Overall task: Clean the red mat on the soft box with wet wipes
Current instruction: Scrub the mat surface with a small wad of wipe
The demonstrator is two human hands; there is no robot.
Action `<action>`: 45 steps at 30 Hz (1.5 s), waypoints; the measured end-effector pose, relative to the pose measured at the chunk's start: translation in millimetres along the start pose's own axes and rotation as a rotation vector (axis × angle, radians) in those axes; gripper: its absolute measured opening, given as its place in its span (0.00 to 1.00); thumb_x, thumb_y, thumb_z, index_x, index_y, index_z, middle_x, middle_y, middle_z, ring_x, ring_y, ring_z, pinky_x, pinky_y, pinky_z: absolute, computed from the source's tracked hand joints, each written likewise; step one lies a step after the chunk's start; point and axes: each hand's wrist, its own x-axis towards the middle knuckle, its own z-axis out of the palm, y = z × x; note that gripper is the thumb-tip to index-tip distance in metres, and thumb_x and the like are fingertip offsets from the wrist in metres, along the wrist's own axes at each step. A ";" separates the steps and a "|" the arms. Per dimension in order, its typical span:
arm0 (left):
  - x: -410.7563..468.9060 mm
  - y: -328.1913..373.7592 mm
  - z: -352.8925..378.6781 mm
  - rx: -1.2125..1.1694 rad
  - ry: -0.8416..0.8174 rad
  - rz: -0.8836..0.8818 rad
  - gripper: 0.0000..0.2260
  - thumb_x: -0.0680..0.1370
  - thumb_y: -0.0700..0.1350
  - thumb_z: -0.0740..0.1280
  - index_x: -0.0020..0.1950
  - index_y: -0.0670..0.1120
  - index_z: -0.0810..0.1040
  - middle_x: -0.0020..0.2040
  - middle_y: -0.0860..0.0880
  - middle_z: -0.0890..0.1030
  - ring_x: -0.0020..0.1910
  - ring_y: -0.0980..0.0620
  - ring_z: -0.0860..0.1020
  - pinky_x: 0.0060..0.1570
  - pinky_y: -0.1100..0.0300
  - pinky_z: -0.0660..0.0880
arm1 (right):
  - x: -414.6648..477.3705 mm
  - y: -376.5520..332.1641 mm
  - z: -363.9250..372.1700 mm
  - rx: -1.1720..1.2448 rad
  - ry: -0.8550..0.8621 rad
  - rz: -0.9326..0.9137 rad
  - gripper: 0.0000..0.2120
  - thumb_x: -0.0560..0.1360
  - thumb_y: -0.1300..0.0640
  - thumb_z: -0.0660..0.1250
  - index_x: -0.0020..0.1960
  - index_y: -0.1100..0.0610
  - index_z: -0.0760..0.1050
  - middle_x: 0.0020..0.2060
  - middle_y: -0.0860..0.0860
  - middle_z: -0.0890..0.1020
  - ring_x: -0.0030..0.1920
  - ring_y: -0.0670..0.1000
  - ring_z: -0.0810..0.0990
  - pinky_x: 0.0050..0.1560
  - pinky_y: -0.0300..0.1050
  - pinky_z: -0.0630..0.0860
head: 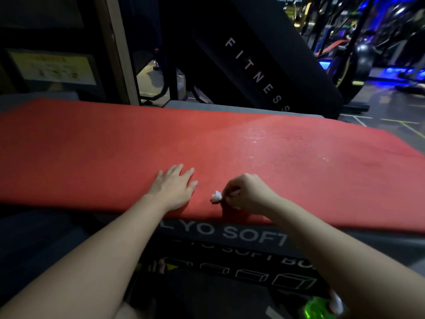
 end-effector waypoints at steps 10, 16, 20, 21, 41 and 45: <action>-11.4 11.7 -8.2 -0.031 -0.103 -0.016 0.28 0.85 0.60 0.53 0.84 0.54 0.53 0.84 0.43 0.50 0.82 0.43 0.49 0.79 0.39 0.49 | -35.2 24.0 -17.7 -0.002 0.017 0.007 0.07 0.68 0.60 0.72 0.44 0.51 0.85 0.39 0.48 0.85 0.39 0.45 0.82 0.41 0.41 0.77; -4.2 13.9 -10.6 -0.065 -0.090 -0.038 0.27 0.84 0.61 0.54 0.83 0.58 0.54 0.84 0.43 0.48 0.82 0.42 0.46 0.76 0.31 0.48 | -17.7 33.7 -13.0 0.056 0.039 0.031 0.06 0.69 0.58 0.72 0.44 0.49 0.85 0.39 0.46 0.85 0.40 0.45 0.82 0.40 0.38 0.74; 4.2 10.4 -9.7 -0.035 -0.082 -0.025 0.27 0.84 0.62 0.52 0.83 0.59 0.53 0.84 0.43 0.46 0.82 0.41 0.45 0.75 0.32 0.47 | -10.5 30.4 -14.3 0.056 -0.068 -0.027 0.05 0.71 0.56 0.73 0.45 0.48 0.84 0.40 0.45 0.85 0.41 0.43 0.82 0.40 0.36 0.76; 7.5 9.1 -9.3 -0.022 -0.082 -0.017 0.27 0.84 0.63 0.51 0.83 0.60 0.53 0.84 0.43 0.46 0.82 0.41 0.45 0.76 0.33 0.46 | -4.0 32.7 -12.7 0.058 0.003 -0.021 0.05 0.71 0.58 0.73 0.45 0.49 0.85 0.40 0.46 0.84 0.40 0.44 0.81 0.39 0.36 0.75; 112.0 4.0 -3.2 -0.017 0.133 0.072 0.19 0.83 0.60 0.57 0.66 0.48 0.70 0.79 0.43 0.63 0.79 0.43 0.58 0.74 0.38 0.59 | 121.1 79.4 -13.2 -0.008 0.337 0.046 0.04 0.74 0.56 0.73 0.46 0.54 0.85 0.42 0.54 0.81 0.43 0.54 0.79 0.44 0.46 0.72; 139.1 -4.7 -2.5 -0.051 0.227 0.049 0.19 0.83 0.59 0.57 0.66 0.47 0.71 0.77 0.44 0.67 0.77 0.44 0.61 0.72 0.41 0.62 | 122.0 84.3 -42.2 -0.016 0.040 -0.011 0.04 0.71 0.57 0.74 0.45 0.49 0.85 0.40 0.48 0.83 0.38 0.44 0.80 0.39 0.35 0.71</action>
